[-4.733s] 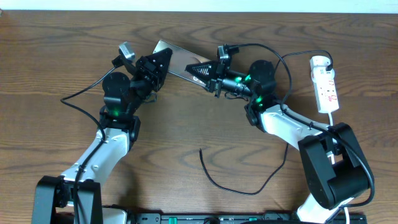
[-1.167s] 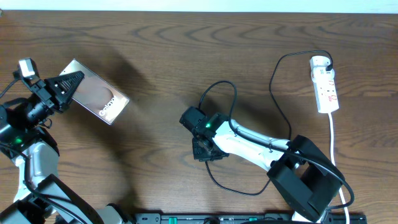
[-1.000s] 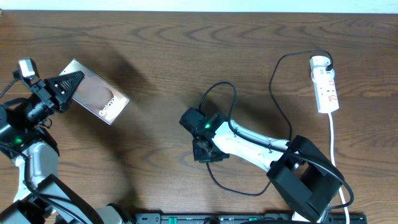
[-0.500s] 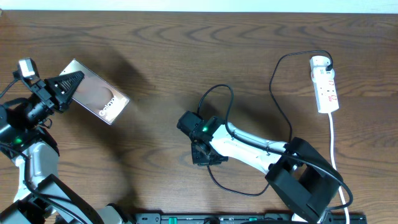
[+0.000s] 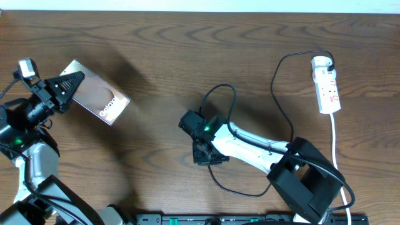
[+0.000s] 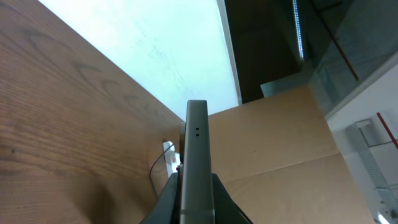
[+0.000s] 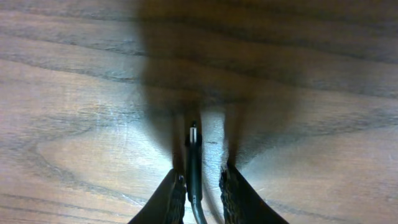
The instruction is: Plug charger to phone and switch on socket
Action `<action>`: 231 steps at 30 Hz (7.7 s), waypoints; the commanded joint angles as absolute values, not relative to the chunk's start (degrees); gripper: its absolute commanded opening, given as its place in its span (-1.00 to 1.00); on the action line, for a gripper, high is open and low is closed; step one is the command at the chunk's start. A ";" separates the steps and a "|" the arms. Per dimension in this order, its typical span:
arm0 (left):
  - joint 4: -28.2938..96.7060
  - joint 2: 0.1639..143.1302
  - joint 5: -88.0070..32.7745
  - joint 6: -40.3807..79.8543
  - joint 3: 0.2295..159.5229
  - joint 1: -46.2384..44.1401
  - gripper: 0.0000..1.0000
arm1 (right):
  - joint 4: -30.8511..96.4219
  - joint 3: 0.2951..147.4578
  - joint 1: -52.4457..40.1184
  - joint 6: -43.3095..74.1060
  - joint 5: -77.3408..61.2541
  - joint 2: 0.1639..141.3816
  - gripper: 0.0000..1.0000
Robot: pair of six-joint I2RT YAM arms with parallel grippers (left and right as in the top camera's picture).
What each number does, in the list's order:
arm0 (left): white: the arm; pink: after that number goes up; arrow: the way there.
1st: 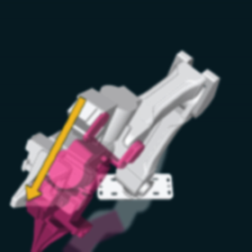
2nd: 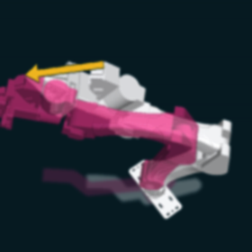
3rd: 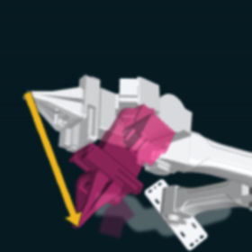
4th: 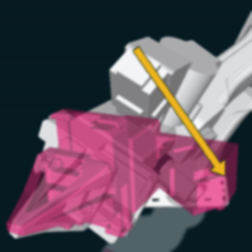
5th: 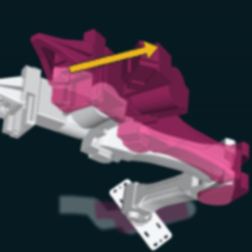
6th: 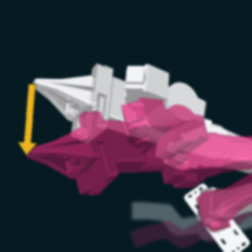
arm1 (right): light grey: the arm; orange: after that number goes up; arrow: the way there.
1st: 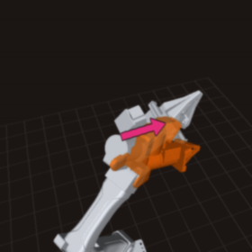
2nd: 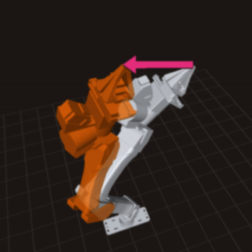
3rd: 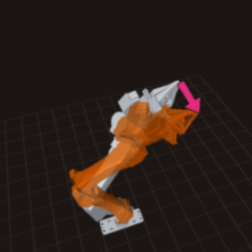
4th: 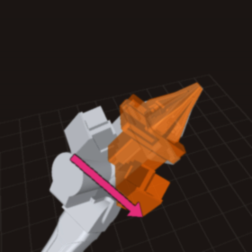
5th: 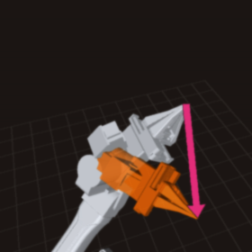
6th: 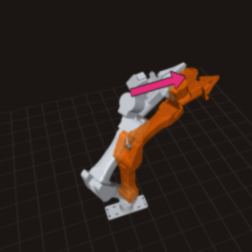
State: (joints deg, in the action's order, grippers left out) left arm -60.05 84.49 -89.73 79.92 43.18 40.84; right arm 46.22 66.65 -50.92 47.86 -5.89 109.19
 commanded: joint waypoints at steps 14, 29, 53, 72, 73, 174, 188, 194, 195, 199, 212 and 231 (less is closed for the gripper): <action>-60.53 83.48 -90.02 80.68 44.10 41.12 -0.85 | 48.10 65.71 -48.80 48.84 -9.30 114.56 -0.98; -60.53 83.48 -90.04 80.66 44.10 41.12 -0.85 | 51.03 65.65 -49.60 48.93 -10.09 114.91 -0.98; -60.55 83.48 -90.02 80.68 44.10 41.06 -0.85 | 49.12 86.21 -36.25 7.07 -66.89 115.28 -0.98; -60.60 83.48 -90.04 79.13 44.10 26.92 -0.86 | 66.15 86.89 -39.05 -29.47 -79.44 115.28 -0.98; -60.60 83.48 -90.06 79.11 44.10 26.09 -0.85 | 65.93 86.89 -39.05 -29.50 -79.42 115.28 -0.98; -60.53 83.48 -87.37 76.82 43.18 19.14 -0.85 | 49.43 87.00 -35.73 -22.28 -89.49 115.28 -0.98; -60.55 83.48 -87.39 74.59 43.18 19.14 -0.85 | 49.43 87.00 -35.73 -22.31 -89.52 115.28 -0.98; -60.55 83.48 -87.46 74.61 43.18 19.14 -0.85 | 49.43 87.00 -35.73 -22.31 -89.52 115.28 -0.98; -60.55 83.48 -87.64 74.61 43.18 19.14 -0.86 | 49.41 87.00 -35.73 -22.31 -89.52 115.28 -0.98; -60.55 83.48 -88.05 74.61 43.18 19.14 -0.85 | 48.75 87.00 -35.73 -22.28 -89.52 115.28 -0.98; -60.58 83.48 -88.49 74.52 43.18 19.14 -0.85 | 46.04 87.00 -35.73 -19.31 -89.52 115.28 -0.98; -60.55 83.48 -90.02 74.17 43.18 19.14 -0.85 | 45.32 87.00 -35.59 -18.81 -89.52 115.28 -0.98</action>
State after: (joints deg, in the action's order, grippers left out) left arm -60.07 84.49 -87.15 74.72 43.16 19.33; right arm 45.76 86.61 -35.38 -19.42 -87.66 115.94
